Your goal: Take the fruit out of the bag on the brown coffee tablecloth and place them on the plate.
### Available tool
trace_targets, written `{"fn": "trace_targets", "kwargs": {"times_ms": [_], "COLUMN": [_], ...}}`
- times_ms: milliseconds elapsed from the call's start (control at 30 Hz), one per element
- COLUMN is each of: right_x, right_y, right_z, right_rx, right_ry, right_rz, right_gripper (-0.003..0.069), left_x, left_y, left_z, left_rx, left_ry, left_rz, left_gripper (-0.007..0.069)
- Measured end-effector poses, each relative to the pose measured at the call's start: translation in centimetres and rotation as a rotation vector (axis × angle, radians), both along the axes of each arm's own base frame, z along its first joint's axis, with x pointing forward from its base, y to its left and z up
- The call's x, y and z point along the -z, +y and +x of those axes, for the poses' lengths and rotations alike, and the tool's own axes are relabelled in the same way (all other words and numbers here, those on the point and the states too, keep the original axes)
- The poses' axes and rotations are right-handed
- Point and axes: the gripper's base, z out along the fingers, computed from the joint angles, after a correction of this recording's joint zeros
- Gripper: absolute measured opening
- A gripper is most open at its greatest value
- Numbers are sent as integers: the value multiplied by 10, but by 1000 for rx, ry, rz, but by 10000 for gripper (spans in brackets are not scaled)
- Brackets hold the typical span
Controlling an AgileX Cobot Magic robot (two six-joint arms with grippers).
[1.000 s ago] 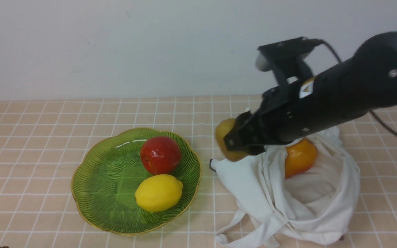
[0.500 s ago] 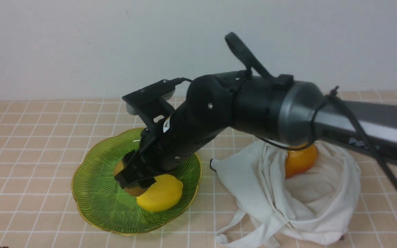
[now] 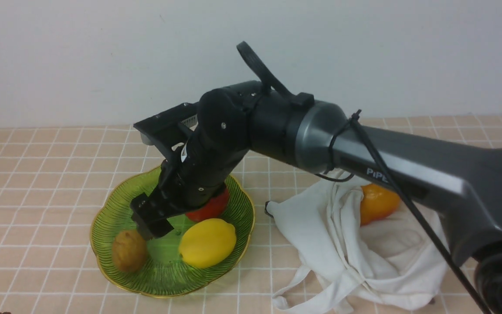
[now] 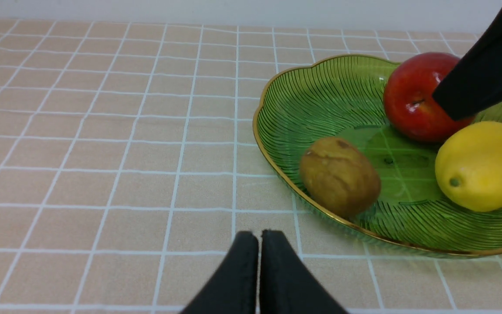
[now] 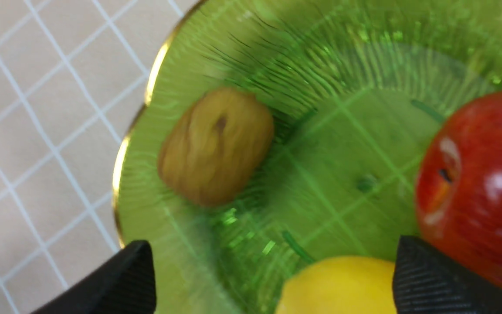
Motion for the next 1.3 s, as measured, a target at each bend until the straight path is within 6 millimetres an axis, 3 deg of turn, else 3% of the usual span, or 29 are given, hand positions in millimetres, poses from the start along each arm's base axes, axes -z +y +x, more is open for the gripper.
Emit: {"fn": "trace_targets", "kwargs": {"times_ms": [133,233,267,300,333,367,400,467,533,667,733,833,867,933,1067,1267,1300], "right_x": [-20,-82,-86,-117,-122,-146,-167,-214,-240,-302,-323,-334,-334,-327,-287,-236,-236], "right_y": [-7,-28,-29,-41,-43,-53,-63,-89,-107,-161,-189,-223,-226,-253,-289,-317,-317], "right_z": [1,1,0,-6,-7,-15,-24,-47,-62,-111,-136,-166,-168,-190,-223,-254,-254], "right_rx": [28,98,99,134,138,156,169,192,204,237,252,281,283,314,334,306,306], "right_ry": [-16,-160,-171,-234,-239,-277,-304,-377,-425,-542,-584,-620,-620,-623,-611,-725,-725], "right_rz": [-72,-118,-115,-82,-73,-38,-3,75,118,249,306,339,342,330,341,513,513], "right_gripper": [657,461,447,335,335,215,140,41,11,-12,-12,-12,-12,-12,-13,-13,-13], "left_x": [0,0,0,0,0,0,0,0,0,0,0,0,0,0,0,0,0], "left_y": [0,0,0,0,0,0,0,0,0,0,0,0,0,0,0,0,0], "left_z": [0,0,0,0,0,0,0,0,0,0,0,0,0,0,0,0,0], "left_rx": [0,0,0,0,0,0,0,0,0,0,0,0,0,0,0,0,0], "left_ry": [0,0,0,0,0,0,0,0,0,0,0,0,0,0,0,0,0], "left_rz": [0,0,0,-1,-1,-1,-1,-1,-1,-1,-1,-1,-1,0,0,0,0], "left_gripper": [-8,-8,-8,-8,-8,-8,-8,-8,-8,-8,-8,-8,-8,-8,-8,-8,-8]}}
